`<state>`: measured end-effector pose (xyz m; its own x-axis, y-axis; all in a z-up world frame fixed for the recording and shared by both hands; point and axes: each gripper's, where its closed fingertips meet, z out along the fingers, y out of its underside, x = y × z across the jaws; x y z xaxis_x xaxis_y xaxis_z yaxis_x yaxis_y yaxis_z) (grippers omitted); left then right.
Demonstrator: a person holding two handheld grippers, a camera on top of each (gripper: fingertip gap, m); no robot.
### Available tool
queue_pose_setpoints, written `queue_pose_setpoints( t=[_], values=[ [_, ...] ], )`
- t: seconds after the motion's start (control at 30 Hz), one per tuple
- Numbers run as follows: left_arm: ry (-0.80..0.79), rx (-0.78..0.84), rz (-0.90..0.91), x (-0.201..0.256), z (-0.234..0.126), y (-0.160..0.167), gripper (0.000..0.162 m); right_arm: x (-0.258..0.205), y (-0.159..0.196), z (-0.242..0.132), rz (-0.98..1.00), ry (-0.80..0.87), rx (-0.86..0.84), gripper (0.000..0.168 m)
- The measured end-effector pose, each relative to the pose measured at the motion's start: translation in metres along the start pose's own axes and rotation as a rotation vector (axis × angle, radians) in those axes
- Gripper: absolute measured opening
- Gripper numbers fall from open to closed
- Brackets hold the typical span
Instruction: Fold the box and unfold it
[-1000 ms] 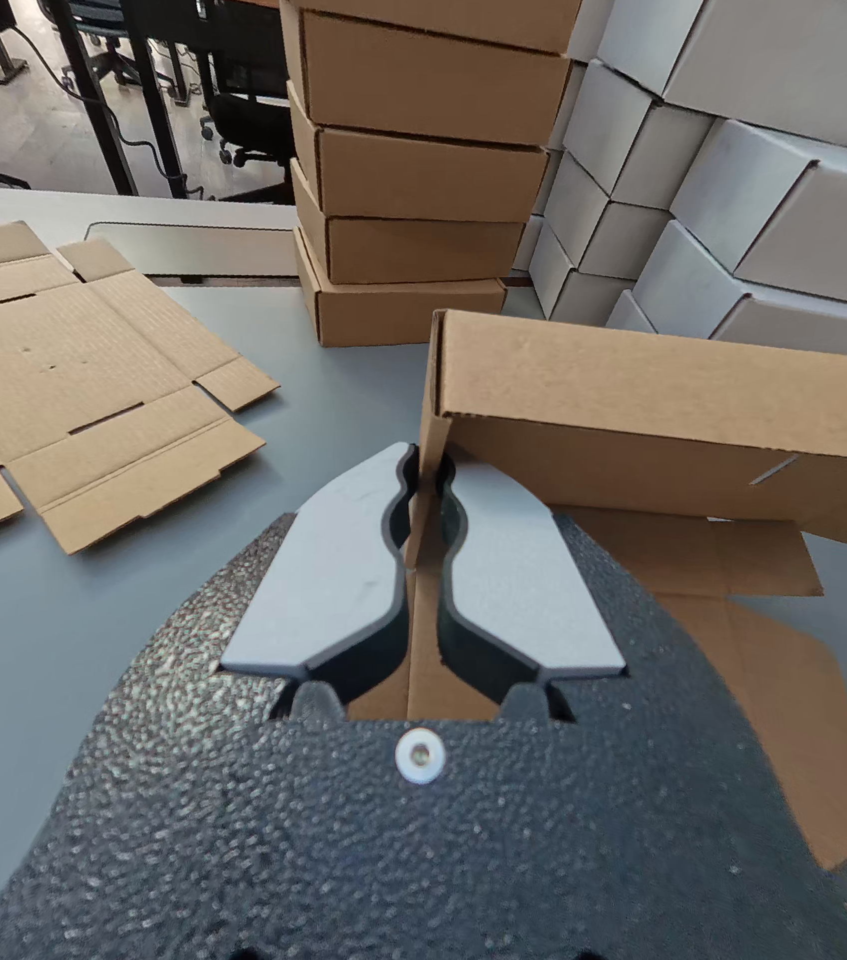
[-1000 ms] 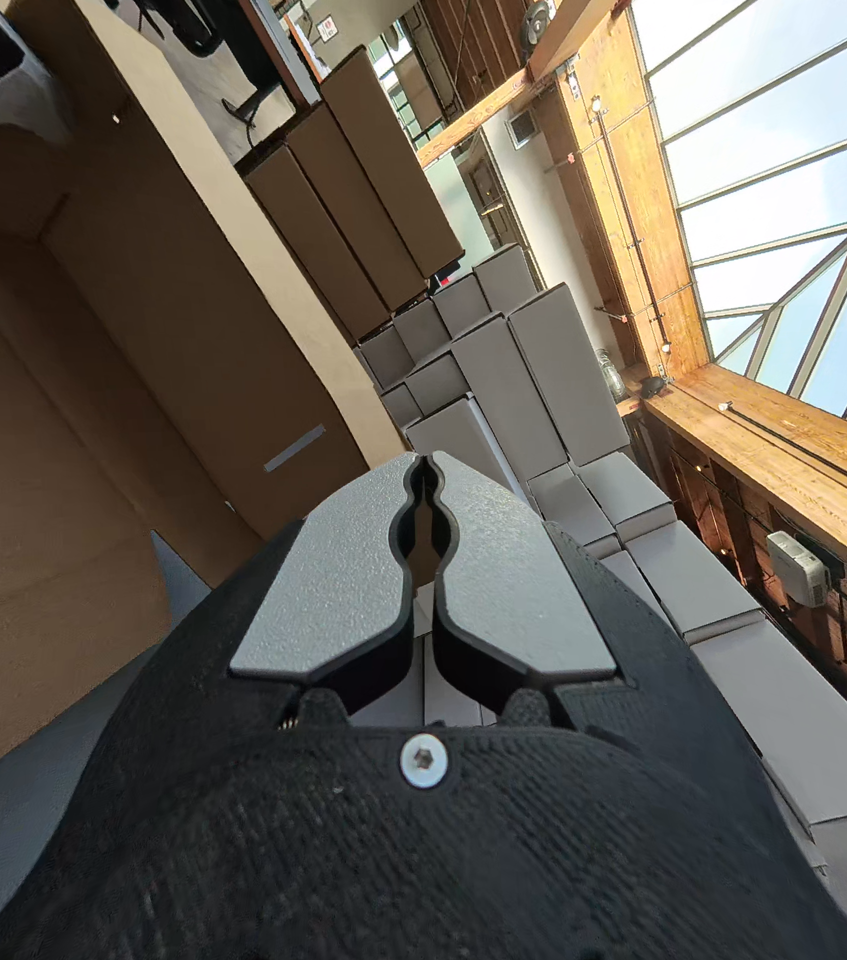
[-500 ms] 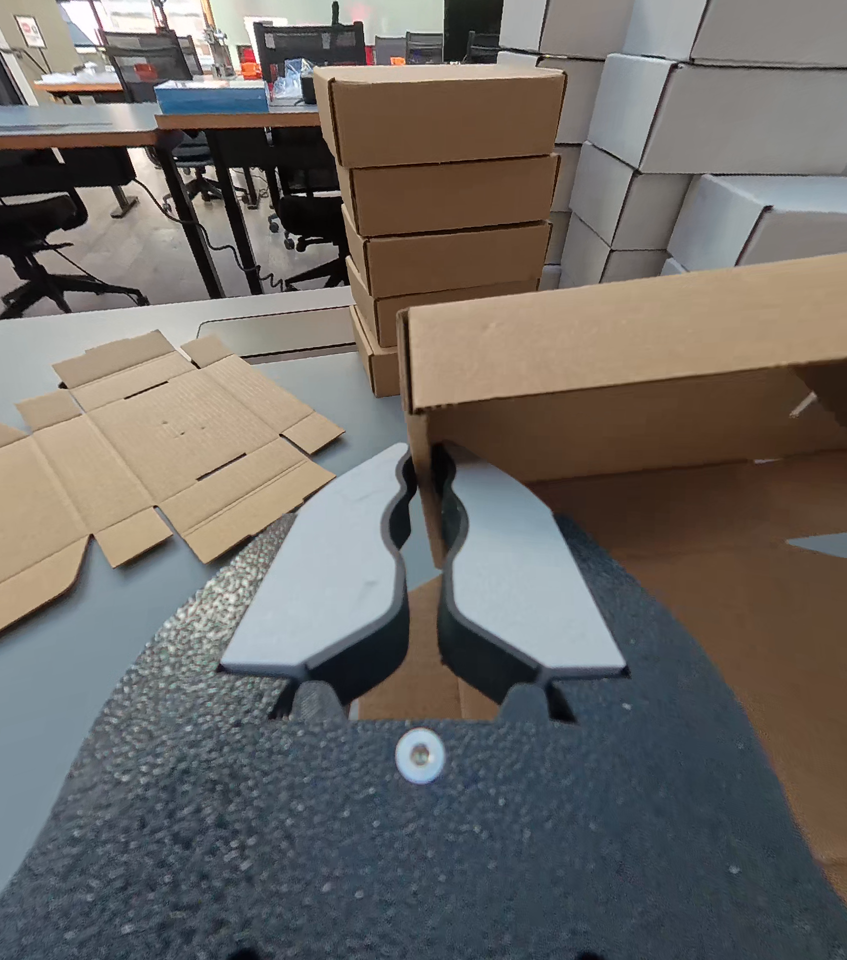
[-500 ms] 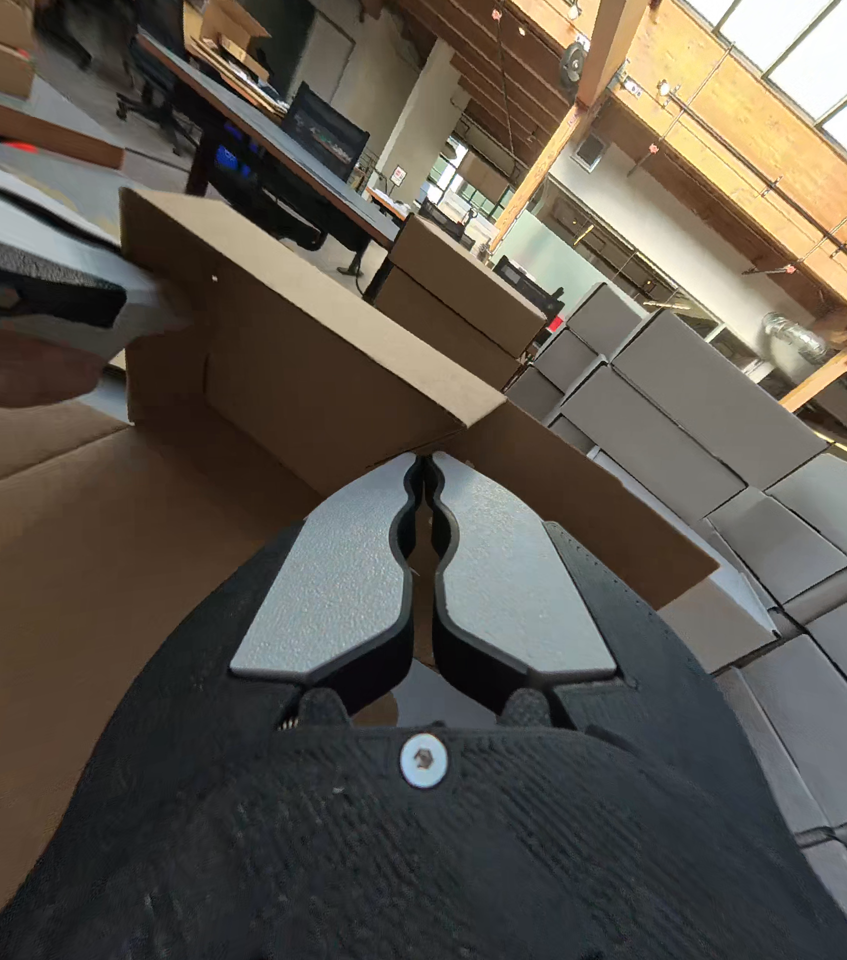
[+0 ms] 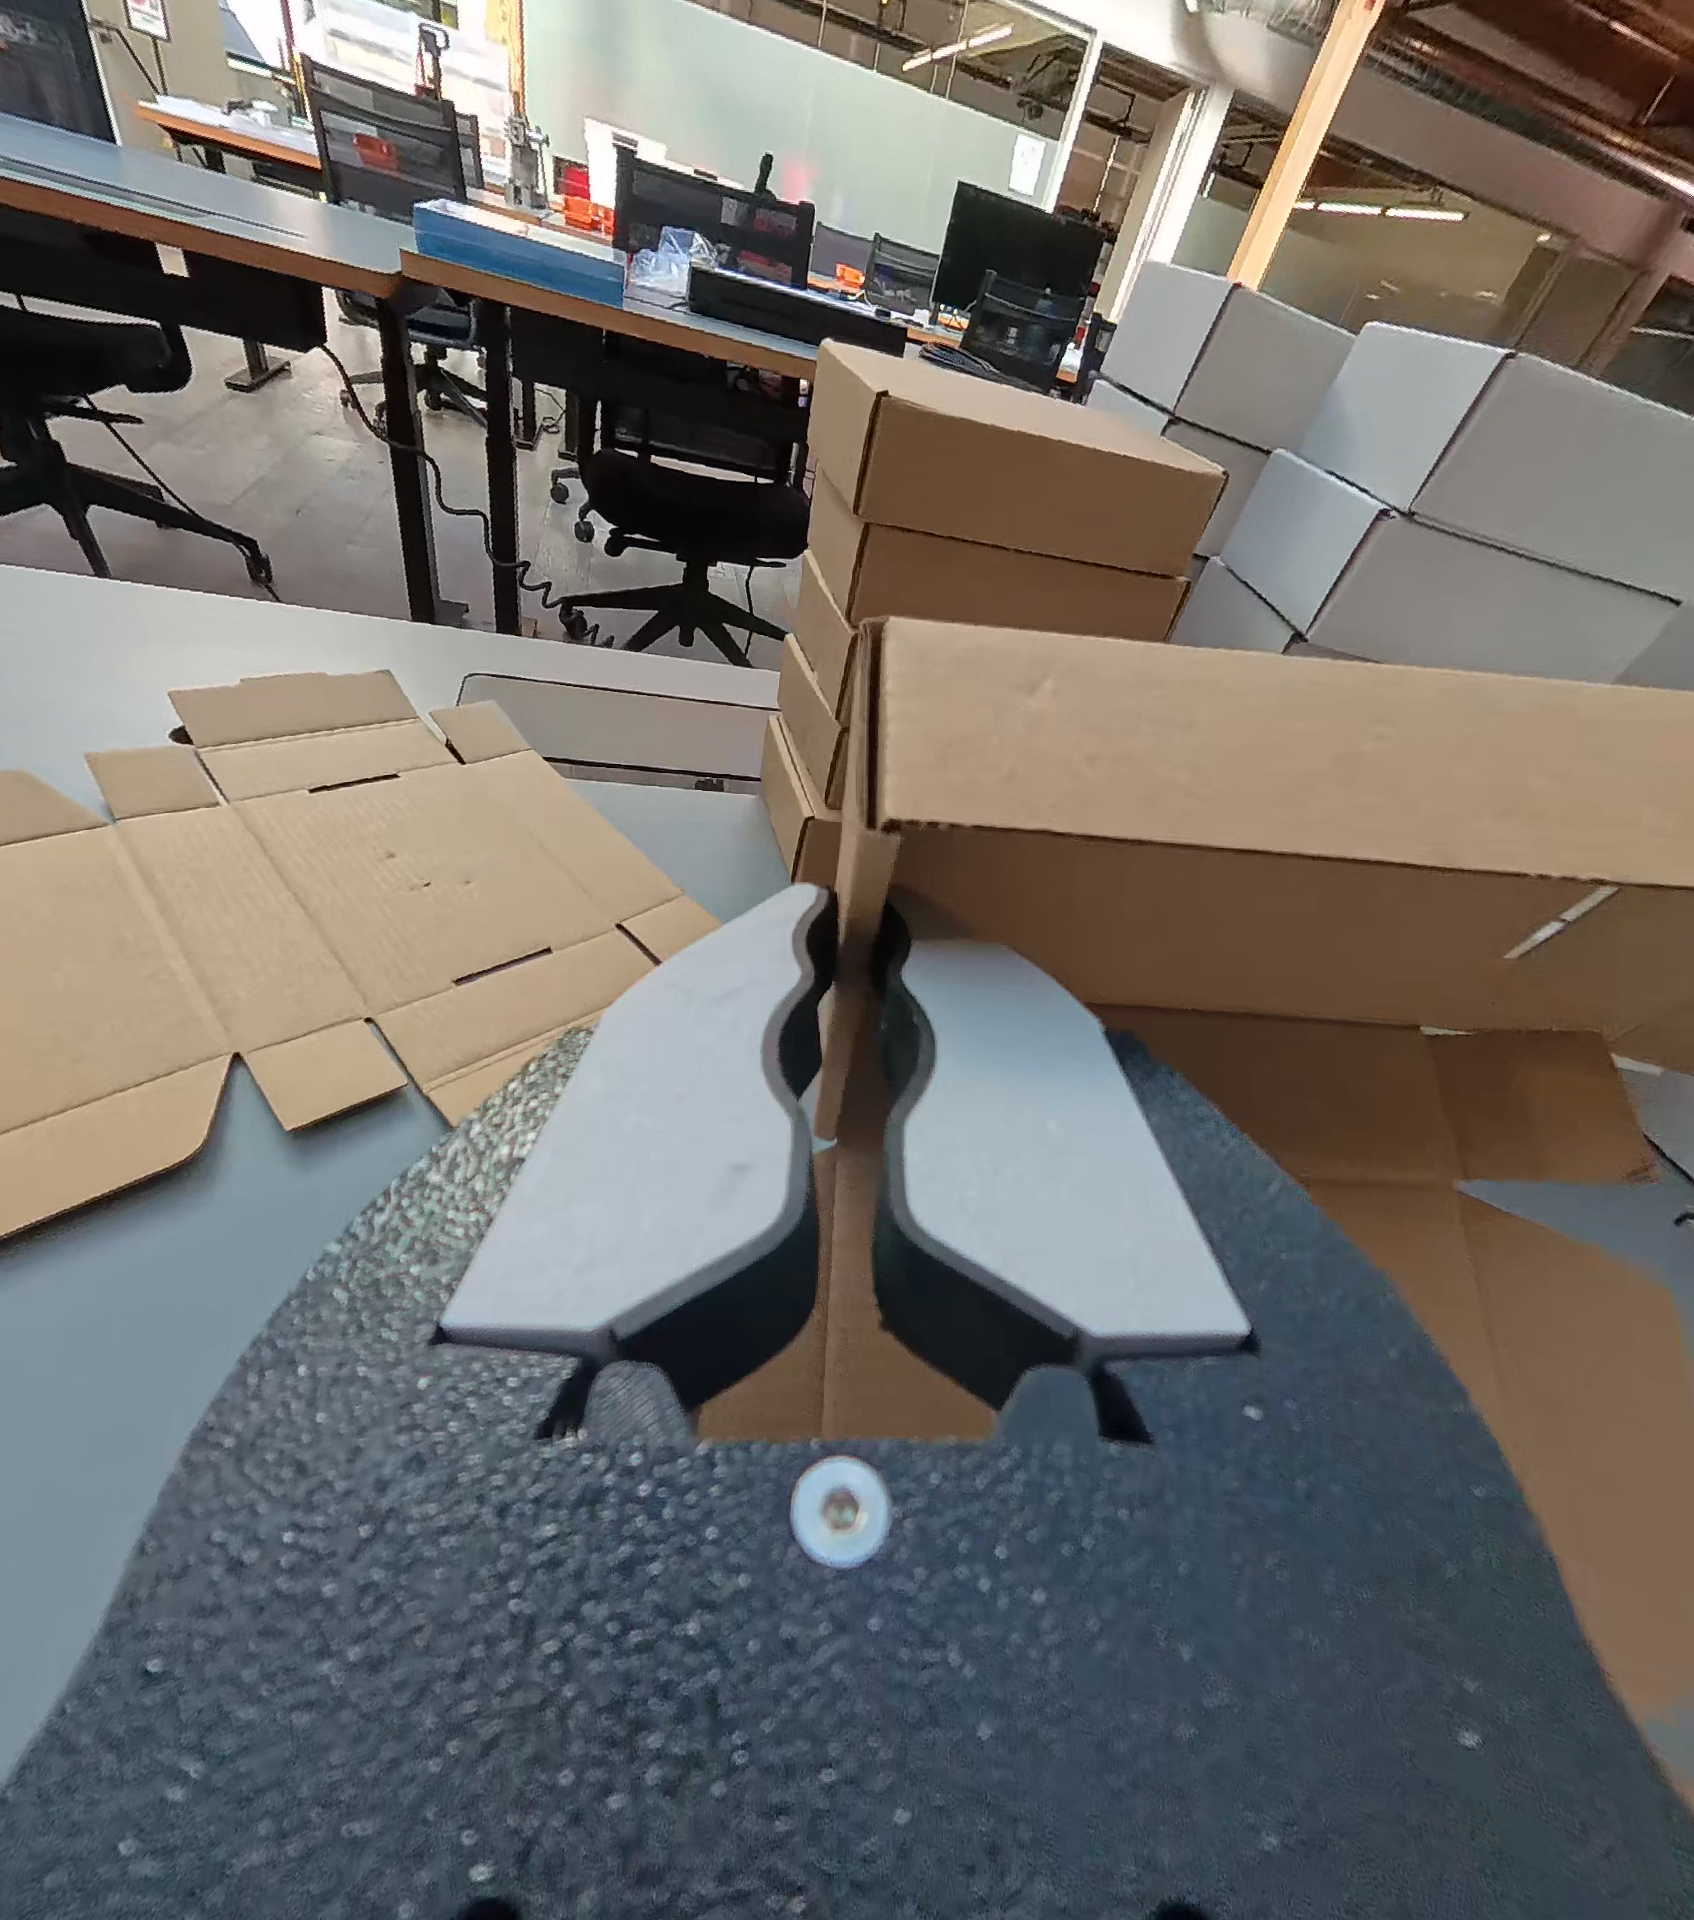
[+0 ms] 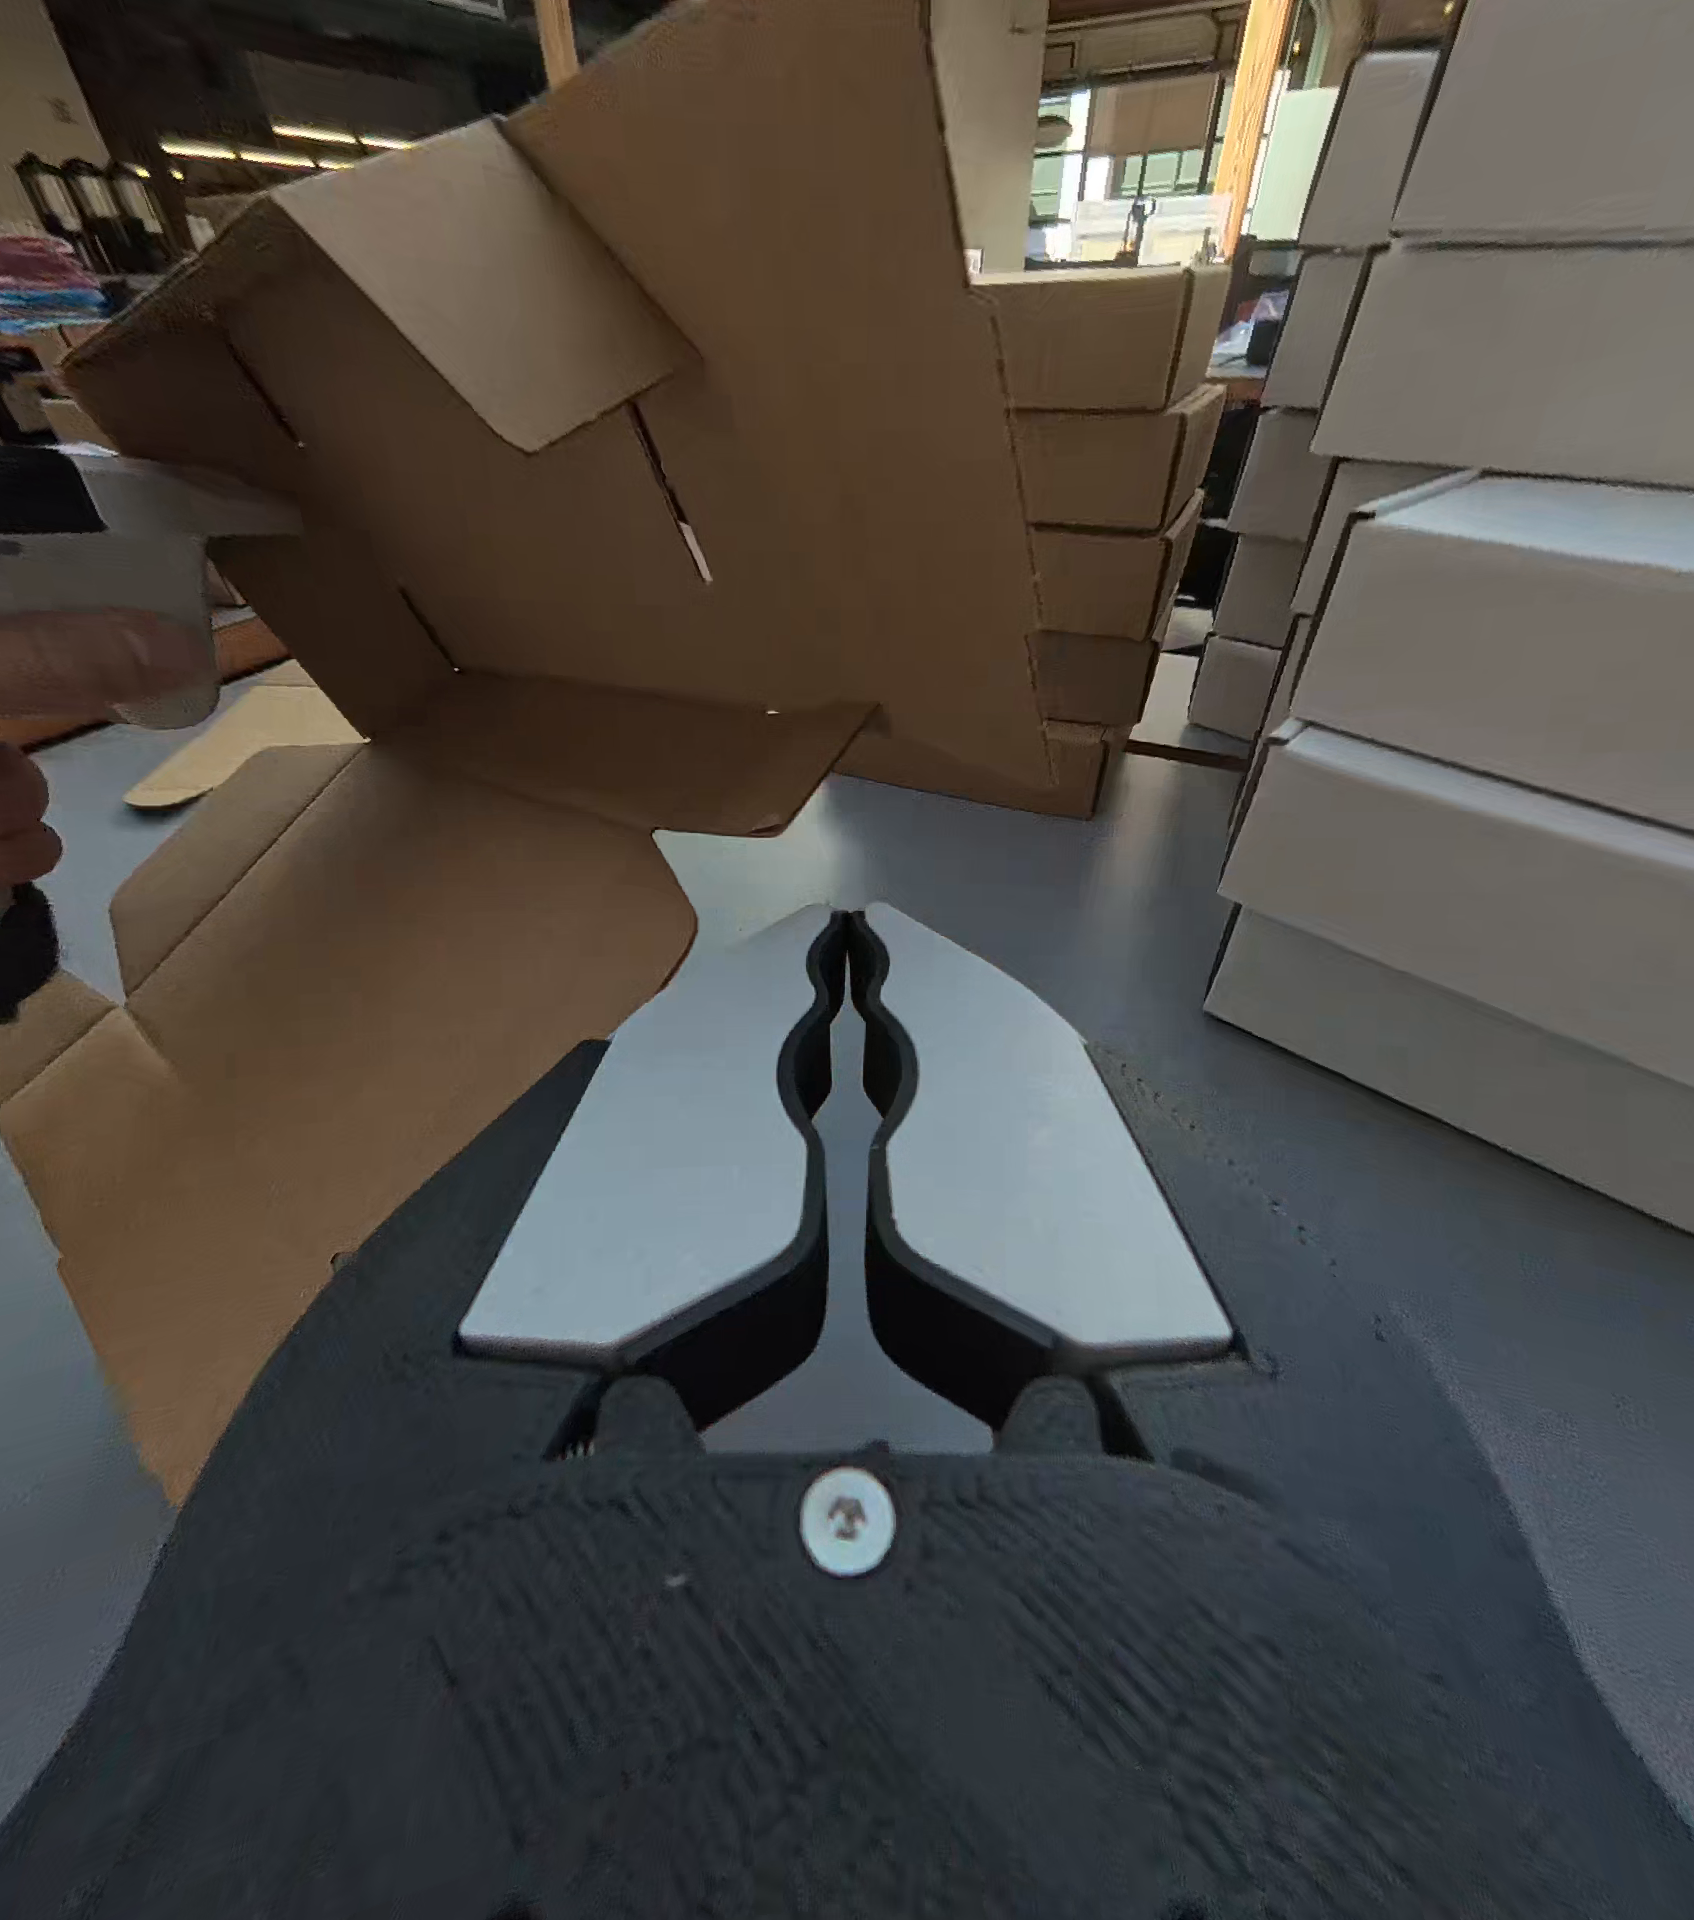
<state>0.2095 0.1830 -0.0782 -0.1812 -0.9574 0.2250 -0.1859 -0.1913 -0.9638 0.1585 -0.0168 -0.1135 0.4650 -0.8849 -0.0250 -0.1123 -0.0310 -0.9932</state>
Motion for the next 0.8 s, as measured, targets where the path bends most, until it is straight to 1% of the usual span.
queue_pose_setpoints(
  t=[0.1,0.2,0.33,0.43,0.53,0.63,0.77,0.8],
  values=[
    [0.019,-0.005,0.006,0.006,-0.002,0.002,0.005,0.007,0.004,0.004,0.137,-0.024,0.016,0.000],
    [0.046,-0.015,0.000,0.012,-0.004,0.005,0.005,0.007,0.003,0.008,0.201,-0.055,0.029,0.000],
    [0.049,-0.026,0.035,0.016,-0.004,0.012,0.006,0.002,-0.005,0.007,0.171,-0.064,0.077,0.000],
    [0.054,-0.037,0.056,0.020,-0.003,0.018,0.006,-0.003,-0.009,0.004,0.076,-0.059,0.085,0.000],
    [0.051,-0.042,0.084,0.027,-0.003,0.021,0.006,-0.008,-0.014,0.003,-0.142,0.005,0.076,0.000],
    [0.057,-0.056,0.076,0.035,-0.002,0.021,0.005,-0.014,-0.017,0.003,-0.502,0.118,0.030,0.000],
    [0.064,-0.065,0.073,0.040,0.000,0.020,0.005,-0.025,-0.010,0.009,-1.024,0.287,-0.093,0.000],
    [0.067,-0.070,0.069,0.041,0.000,0.020,0.006,-0.028,-0.007,0.011,-1.125,0.309,-0.128,0.000]
  ],
)
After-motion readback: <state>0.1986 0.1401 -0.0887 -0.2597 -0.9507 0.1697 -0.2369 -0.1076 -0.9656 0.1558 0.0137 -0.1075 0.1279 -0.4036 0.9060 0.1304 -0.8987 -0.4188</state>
